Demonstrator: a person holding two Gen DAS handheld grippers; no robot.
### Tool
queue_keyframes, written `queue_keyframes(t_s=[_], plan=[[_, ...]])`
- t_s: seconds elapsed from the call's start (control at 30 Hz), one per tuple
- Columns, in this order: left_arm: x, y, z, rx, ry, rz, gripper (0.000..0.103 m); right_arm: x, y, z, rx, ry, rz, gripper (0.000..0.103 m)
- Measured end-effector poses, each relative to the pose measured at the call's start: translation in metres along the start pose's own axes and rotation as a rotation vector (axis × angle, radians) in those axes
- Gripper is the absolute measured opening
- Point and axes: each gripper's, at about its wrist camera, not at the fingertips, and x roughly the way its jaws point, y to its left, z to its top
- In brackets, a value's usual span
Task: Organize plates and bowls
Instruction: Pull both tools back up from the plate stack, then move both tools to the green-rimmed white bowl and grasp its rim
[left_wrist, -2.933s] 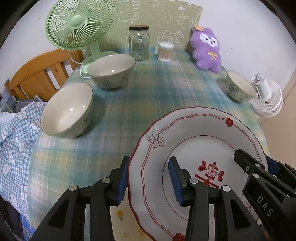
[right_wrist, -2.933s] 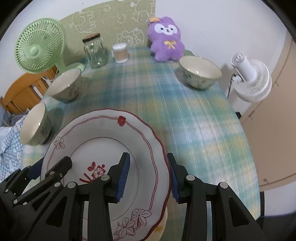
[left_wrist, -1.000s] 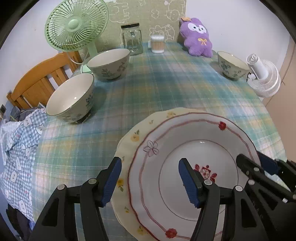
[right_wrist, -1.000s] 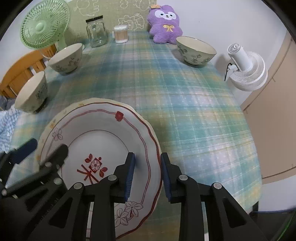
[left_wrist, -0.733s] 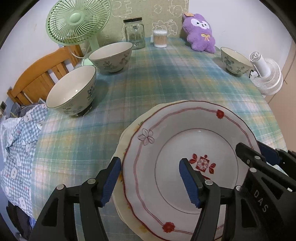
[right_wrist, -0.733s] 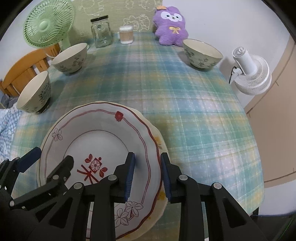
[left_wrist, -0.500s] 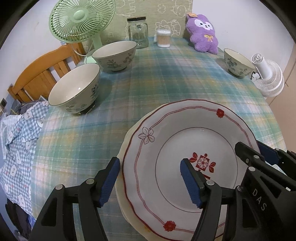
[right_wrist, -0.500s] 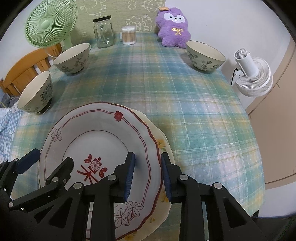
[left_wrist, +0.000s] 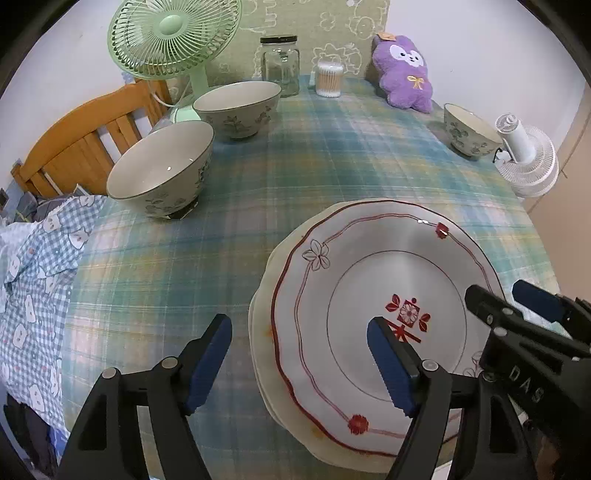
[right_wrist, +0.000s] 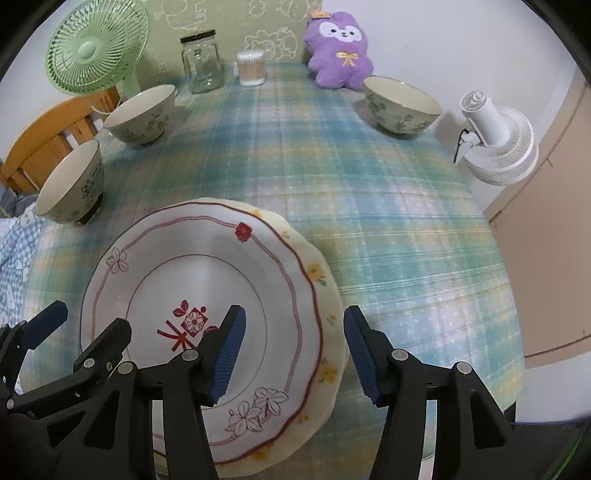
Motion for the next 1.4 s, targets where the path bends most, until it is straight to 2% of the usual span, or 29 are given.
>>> queue_keyframes(t_s=[0.17,0.23,0.4,0.47,0.53,0.6,0.77,0.9,1.03,1.27,1.4], plan=[[-0.01,-0.002,0.002,-0.004,0.0,-0.021,0.081,-0.017,0.0,0.007,-0.006,-0.016,0.025,0.06],[-0.017,-0.005,0.007,0.002,-0.018,-0.036,0.081,-0.022,0.0,0.011,-0.015,-0.02,0.035,0.065],[-0.032,-0.01,0.02,-0.011,-0.056,-0.029,0.082,-0.038,-0.001,0.028,-0.03,-0.056,0.088,0.066],[-0.039,-0.01,0.027,-0.028,-0.071,-0.014,0.082,-0.045,0.0,0.037,-0.039,-0.071,0.105,0.067],[-0.045,-0.011,0.033,-0.04,-0.095,0.033,0.082,-0.052,0.003,0.042,-0.056,-0.088,0.12,0.073],[-0.049,-0.01,0.038,-0.051,-0.116,0.076,0.082,-0.058,0.007,0.048,-0.082,-0.111,0.129,0.074],[-0.054,0.008,0.045,-0.123,-0.12,0.088,0.084,-0.07,0.023,0.062,-0.133,-0.138,0.142,0.074],[-0.058,0.024,0.051,-0.129,-0.135,0.111,0.086,-0.072,0.037,0.07,-0.149,-0.136,0.144,0.075],[-0.058,0.043,0.057,-0.136,-0.141,0.102,0.086,-0.072,0.054,0.078,-0.131,-0.128,0.151,0.076],[-0.057,0.079,0.073,-0.095,-0.155,0.076,0.086,-0.076,0.093,0.089,-0.094,-0.167,0.125,0.076],[-0.052,0.098,0.081,-0.061,-0.152,0.082,0.086,-0.07,0.113,0.097,-0.073,-0.149,0.103,0.076]])
